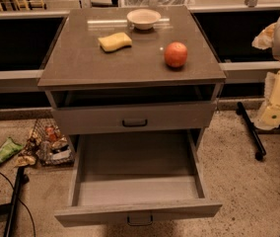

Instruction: Place apple into middle drawer

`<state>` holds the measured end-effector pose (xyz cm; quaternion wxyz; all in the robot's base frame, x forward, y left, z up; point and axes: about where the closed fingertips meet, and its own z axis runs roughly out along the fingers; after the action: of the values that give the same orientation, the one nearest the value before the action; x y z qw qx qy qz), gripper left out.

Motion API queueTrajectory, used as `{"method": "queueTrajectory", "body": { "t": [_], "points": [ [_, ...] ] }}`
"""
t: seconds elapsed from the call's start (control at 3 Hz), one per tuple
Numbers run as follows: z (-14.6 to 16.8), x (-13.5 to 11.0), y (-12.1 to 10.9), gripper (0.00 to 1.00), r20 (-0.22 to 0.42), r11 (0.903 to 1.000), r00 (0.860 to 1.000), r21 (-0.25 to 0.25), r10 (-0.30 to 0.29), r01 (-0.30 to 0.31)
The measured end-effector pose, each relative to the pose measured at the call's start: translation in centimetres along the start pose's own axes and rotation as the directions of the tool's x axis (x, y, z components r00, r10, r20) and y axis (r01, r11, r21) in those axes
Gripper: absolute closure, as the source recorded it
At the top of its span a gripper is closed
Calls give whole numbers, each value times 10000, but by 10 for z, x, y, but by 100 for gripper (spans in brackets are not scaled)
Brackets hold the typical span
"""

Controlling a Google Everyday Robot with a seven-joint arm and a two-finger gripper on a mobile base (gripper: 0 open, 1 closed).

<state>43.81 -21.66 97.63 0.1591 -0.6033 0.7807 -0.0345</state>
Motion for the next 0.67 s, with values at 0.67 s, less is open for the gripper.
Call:
{"method": "queueTrajectory", "body": {
  "t": [0.67],
  "points": [
    [6, -11, -24, 0, 313, 9994, 9994, 314, 120, -130]
  ]
}}
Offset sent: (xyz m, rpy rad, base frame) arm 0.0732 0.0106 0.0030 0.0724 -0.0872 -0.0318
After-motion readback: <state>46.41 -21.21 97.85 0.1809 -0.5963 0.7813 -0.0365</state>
